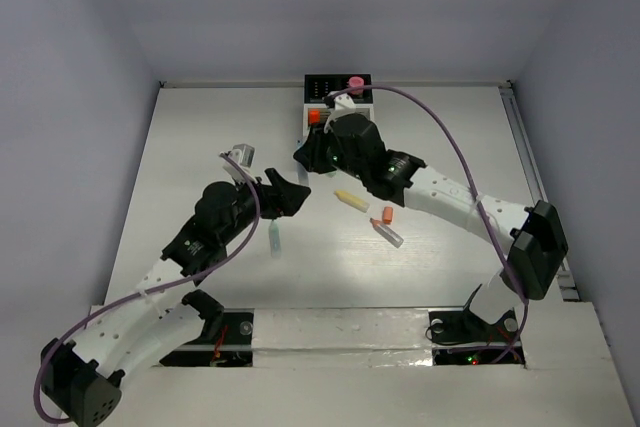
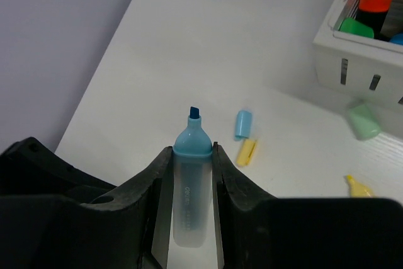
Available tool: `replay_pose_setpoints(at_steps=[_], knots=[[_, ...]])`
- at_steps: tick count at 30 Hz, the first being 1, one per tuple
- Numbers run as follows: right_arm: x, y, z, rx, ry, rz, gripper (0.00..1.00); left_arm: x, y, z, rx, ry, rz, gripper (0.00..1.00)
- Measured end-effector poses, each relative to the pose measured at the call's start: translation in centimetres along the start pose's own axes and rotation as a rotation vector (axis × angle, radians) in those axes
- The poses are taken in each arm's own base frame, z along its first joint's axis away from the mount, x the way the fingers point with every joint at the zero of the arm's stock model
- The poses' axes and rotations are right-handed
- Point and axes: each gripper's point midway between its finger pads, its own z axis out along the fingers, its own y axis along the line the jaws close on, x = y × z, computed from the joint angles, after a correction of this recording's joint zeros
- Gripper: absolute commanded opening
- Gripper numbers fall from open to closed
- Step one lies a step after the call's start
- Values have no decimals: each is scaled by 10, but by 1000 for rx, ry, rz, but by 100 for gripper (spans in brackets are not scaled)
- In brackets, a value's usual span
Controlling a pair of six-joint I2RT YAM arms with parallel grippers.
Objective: Sort the stationery into containers
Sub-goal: Pick up the pen from the center of the board.
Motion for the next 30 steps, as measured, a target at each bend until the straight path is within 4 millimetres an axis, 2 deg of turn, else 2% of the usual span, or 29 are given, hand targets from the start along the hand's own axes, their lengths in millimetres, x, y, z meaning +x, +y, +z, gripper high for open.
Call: replay_pose_setpoints(at_steps=[5,16,22,26,29,30], knots=[[10,2,1,-8,19,10,9,-2,-3,9,22,-13,-9,60],[15,12,2,-59,30,33,9,-3,2,23,1,-27,-8,44],[25,15,1,-79,56,46,9,-5,4,29,-4,-38,-6,26],[28,18,0,-91,67,50,10,-2,11,31,-29,-39,-9,0],[29,18,1,-95,69,52,10,-3,12,30,-35,-41,-8,0],[30,18,0,-97,70,52,15,-3,12,30,-36,-42,-7,0]])
